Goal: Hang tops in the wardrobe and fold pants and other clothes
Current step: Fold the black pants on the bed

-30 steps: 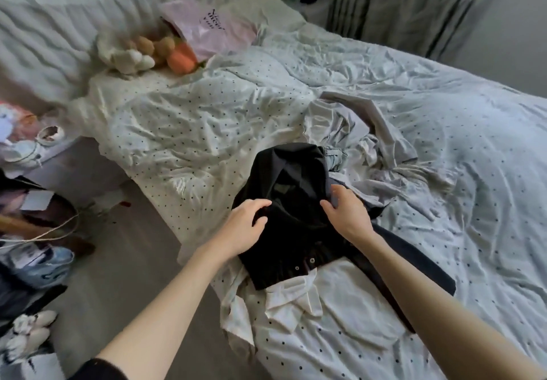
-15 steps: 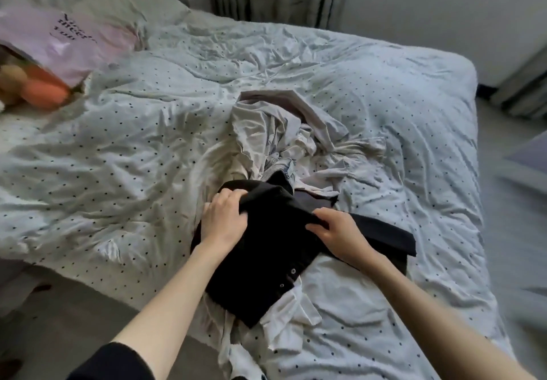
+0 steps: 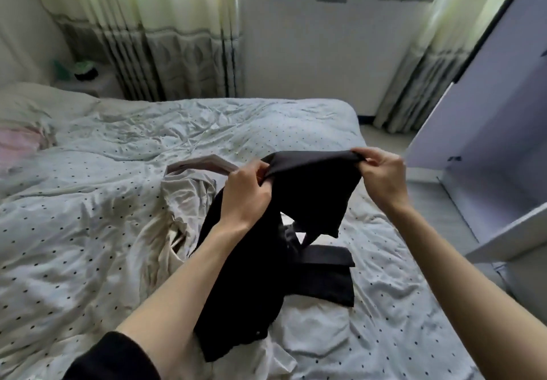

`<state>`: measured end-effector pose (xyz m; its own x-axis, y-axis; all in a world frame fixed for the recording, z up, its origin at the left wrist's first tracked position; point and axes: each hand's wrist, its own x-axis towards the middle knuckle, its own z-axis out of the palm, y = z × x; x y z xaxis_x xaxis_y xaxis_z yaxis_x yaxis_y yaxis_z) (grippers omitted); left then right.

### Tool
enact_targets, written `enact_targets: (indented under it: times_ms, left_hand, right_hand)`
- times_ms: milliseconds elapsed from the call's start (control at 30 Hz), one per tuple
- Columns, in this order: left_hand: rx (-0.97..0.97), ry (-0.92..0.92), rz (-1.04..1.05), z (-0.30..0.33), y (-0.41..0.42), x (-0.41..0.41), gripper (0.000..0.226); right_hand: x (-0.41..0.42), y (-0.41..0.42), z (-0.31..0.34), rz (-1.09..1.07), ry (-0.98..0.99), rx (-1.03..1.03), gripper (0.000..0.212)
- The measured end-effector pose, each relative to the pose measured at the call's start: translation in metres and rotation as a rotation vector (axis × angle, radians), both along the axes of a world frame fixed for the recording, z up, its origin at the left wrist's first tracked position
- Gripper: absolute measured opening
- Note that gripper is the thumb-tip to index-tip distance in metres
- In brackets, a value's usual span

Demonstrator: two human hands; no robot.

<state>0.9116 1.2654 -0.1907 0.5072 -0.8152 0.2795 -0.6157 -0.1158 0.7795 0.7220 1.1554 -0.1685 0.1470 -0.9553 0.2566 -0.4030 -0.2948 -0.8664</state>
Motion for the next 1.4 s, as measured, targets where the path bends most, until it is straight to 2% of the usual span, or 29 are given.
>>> enact_targets:
  times_ms: [133, 167, 233, 300, 367, 400, 467, 600, 700, 833, 967, 1033, 1133, 1233, 1300, 1400]
  left_hand:
    - [-0.175, -0.072, -0.082, 0.028, -0.026, -0.035, 0.013]
    - [-0.165, -0.086, -0.160, 0.026, -0.029, -0.046, 0.013]
    - [0.021, -0.087, -0.410, 0.006, -0.028, -0.063, 0.016]
    - [0.278, -0.122, -0.598, -0.026, -0.022, -0.072, 0.022]
    - [0.392, -0.151, -0.603, -0.058, -0.010, -0.071, 0.024]
    - [0.418, -0.146, -0.570, -0.072, -0.003, -0.067, 0.025]
    - [0.496, -0.128, -0.509, -0.098, 0.007, -0.057, 0.029]
    - [0.778, -0.140, -0.444, -0.143, 0.026, -0.032, 0.048]
    - [0.871, -0.097, -0.417, -0.171, 0.035, -0.021, 0.059]
    - [0.816, -0.029, -0.365, -0.206, 0.034, -0.023, 0.069]
    - [0.867, 0.037, -0.371, -0.249, 0.033, -0.024, 0.079]
    - [0.902, 0.055, -0.413, -0.262, 0.032, -0.020, 0.080]
    - [0.907, 0.061, -0.406, -0.270, 0.034, -0.010, 0.078]
    - [0.899, 0.122, -0.414, -0.267, 0.039, -0.012, 0.089]
    - [0.922, 0.064, -0.420, -0.261, 0.038, -0.025, 0.076]
    - [0.866, -0.116, -0.395, -0.251, 0.030, -0.040, 0.029]
  right_hand:
    - [-0.046, -0.012, 0.033, -0.138, 0.065, -0.245, 0.034]
    - [-0.062, -0.011, 0.030, -0.168, 0.125, -0.291, 0.033]
    - [-0.093, -0.007, 0.003, -0.176, 0.386, -0.286, 0.035]
    - [-0.121, 0.001, -0.036, -0.076, 0.763, 0.012, 0.043]
    - [-0.141, 0.018, -0.078, 0.085, 0.988, 0.369, 0.050]
    - [-0.147, 0.026, -0.096, 0.137, 1.003, 0.463, 0.050]
    - [-0.147, 0.039, -0.119, 0.168, 0.962, 0.526, 0.048]
    - [-0.119, 0.050, -0.141, 0.233, 0.930, 0.522, 0.048]
    - [-0.088, 0.051, -0.153, 0.327, 0.966, 0.483, 0.052]
    - [-0.050, 0.047, -0.178, 0.386, 1.011, 0.304, 0.065]
    - [-0.019, 0.032, -0.214, 0.449, 1.142, 0.016, 0.076]
    - [-0.006, 0.013, -0.225, 0.503, 1.202, -0.076, 0.068]
    - [0.014, -0.007, -0.228, 0.544, 1.219, -0.094, 0.032]
    - [0.005, -0.001, -0.222, 0.484, 1.105, -0.027, 0.030]
    - [-0.017, 0.007, -0.213, 0.441, 1.062, -0.038, 0.031]
    - [-0.041, 0.005, -0.197, 0.379, 1.059, -0.007, 0.033]
